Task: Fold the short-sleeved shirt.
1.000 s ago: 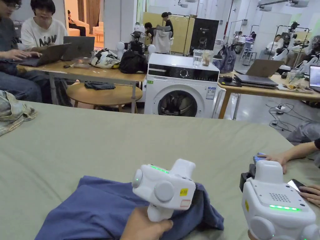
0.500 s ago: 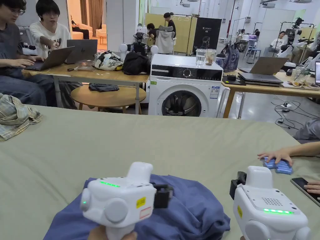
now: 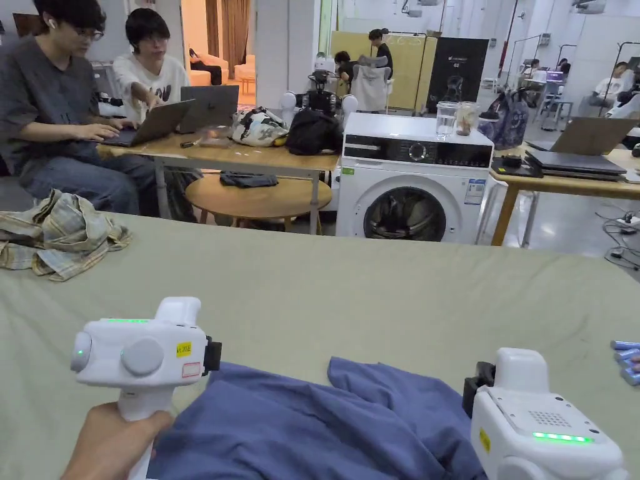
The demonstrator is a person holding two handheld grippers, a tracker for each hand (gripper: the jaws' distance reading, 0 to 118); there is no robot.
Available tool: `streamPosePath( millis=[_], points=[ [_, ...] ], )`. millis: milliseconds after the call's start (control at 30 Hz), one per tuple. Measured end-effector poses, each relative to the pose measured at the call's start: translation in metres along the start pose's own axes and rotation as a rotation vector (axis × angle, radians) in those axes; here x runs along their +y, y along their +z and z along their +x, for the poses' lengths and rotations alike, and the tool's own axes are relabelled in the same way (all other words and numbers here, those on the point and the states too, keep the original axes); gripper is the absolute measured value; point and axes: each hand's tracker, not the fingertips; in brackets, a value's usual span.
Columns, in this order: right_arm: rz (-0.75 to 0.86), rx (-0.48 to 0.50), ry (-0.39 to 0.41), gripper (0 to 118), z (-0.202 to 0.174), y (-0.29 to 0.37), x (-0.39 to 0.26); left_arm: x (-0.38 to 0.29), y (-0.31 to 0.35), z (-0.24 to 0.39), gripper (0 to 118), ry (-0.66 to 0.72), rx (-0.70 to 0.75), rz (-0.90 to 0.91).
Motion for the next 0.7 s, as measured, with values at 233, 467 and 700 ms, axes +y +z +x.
streamPosePath(
  millis=[233, 467, 700],
  points=[
    [-0.038, 0.001, 0.005, 0, 0.002, -0.014, -0.003, 0.030, -0.075, -0.033, 25, 0.020, 0.028, -0.176],
    [-0.071, -0.021, 0.012, 0, 0.013, -0.024, -0.009, 0.019, -0.151, -0.030, 71, 0.053, 0.020, -0.280],
    [-0.090, -0.054, 0.041, 0, 0.030, -0.023, -0.012, 0.000, -0.166, 0.005, 7, -0.120, 0.142, -0.246]
  ],
)
